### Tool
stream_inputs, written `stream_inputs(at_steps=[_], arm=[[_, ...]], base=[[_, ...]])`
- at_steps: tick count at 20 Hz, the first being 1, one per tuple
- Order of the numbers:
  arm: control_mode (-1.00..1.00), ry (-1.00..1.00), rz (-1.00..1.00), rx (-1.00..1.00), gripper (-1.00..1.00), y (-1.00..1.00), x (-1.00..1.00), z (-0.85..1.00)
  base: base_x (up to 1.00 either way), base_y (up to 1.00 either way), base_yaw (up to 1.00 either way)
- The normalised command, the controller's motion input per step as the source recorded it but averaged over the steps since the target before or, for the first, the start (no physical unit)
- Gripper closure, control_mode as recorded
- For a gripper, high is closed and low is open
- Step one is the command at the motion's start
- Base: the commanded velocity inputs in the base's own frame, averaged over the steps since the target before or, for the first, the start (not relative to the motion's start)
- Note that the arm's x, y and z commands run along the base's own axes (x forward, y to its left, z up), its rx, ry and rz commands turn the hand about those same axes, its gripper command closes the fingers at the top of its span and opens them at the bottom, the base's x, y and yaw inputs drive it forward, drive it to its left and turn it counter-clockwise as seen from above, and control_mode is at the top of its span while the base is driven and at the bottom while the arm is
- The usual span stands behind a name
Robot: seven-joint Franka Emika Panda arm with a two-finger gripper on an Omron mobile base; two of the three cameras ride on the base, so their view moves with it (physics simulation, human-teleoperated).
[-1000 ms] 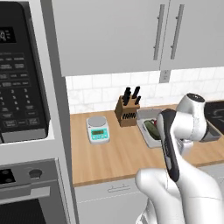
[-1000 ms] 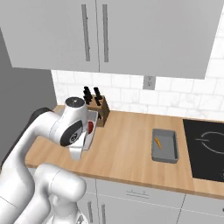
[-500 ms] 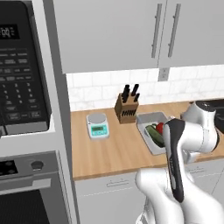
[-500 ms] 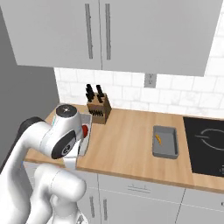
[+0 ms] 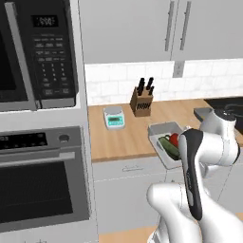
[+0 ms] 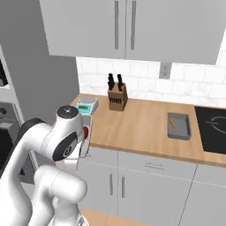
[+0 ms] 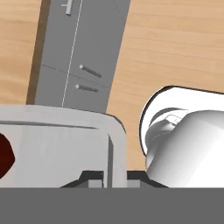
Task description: Take the meat container that has the shrimp and place it on the second highest rack of the freezer. Then take the vegetable container that has the cucumber and bell pepper and place it on the highest rack of the freezer.
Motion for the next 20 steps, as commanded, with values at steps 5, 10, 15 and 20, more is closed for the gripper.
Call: stream_inputs(at_steps=[5, 10, 15, 20], arm=[[1.0, 0.0, 0.0, 0.0, 1.0, 0.0, 0.0, 0.0], [1.0, 0.0, 0.0, 0.0, 1.0, 0.0, 0.0, 0.0], [1.0, 0.0, 0.0, 0.0, 1.0, 0.0, 0.0, 0.0], [1.0, 0.0, 0.0, 0.0, 1.0, 0.0, 0.0, 0.0]], base=[[-0.39, 0.87, 0.11], [-0.01, 1.0, 0.11], [-0.01, 1.0, 0.06], [-0.09, 1.0, 0.03]])
